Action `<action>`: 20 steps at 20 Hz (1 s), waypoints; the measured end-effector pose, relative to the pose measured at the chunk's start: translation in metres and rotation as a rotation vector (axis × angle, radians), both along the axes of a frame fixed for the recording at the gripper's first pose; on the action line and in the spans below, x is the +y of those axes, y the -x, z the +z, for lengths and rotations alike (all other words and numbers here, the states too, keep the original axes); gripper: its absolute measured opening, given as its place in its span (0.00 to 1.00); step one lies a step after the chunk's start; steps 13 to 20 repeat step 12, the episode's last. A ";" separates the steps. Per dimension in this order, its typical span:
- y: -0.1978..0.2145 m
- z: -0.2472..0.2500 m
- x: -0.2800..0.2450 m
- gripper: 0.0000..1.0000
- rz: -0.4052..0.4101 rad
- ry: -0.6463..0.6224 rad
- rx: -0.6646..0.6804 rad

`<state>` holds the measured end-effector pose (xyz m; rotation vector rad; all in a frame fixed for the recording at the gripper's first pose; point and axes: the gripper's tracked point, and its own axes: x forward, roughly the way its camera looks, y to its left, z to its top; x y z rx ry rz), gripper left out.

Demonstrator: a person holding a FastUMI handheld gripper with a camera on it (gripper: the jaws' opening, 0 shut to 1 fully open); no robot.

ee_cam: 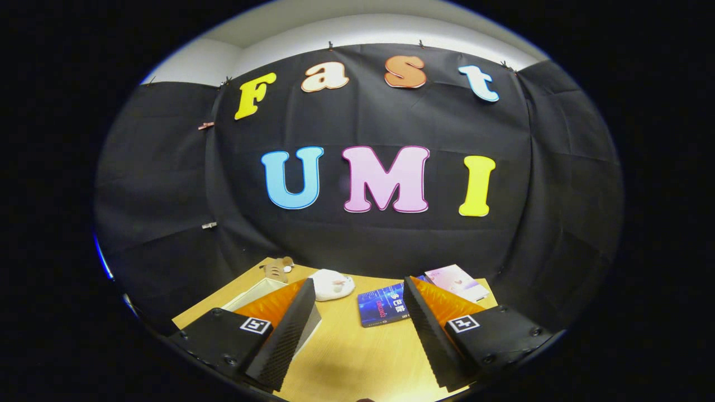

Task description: Open the storage box then place both shoes into the box .Put the left shoe in first, then the right shoe, with the right side of both shoes facing outward in a uniform manner.

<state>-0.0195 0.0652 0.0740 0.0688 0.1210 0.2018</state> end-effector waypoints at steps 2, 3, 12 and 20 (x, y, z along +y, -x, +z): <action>-0.001 -0.012 -0.027 0.98 -0.014 -0.013 0.019; -0.001 -0.018 -0.036 0.99 -0.018 -0.012 0.029; -0.001 -0.044 -0.063 1.00 -0.010 0.021 0.056; -0.001 -0.044 -0.063 1.00 -0.010 0.021 0.056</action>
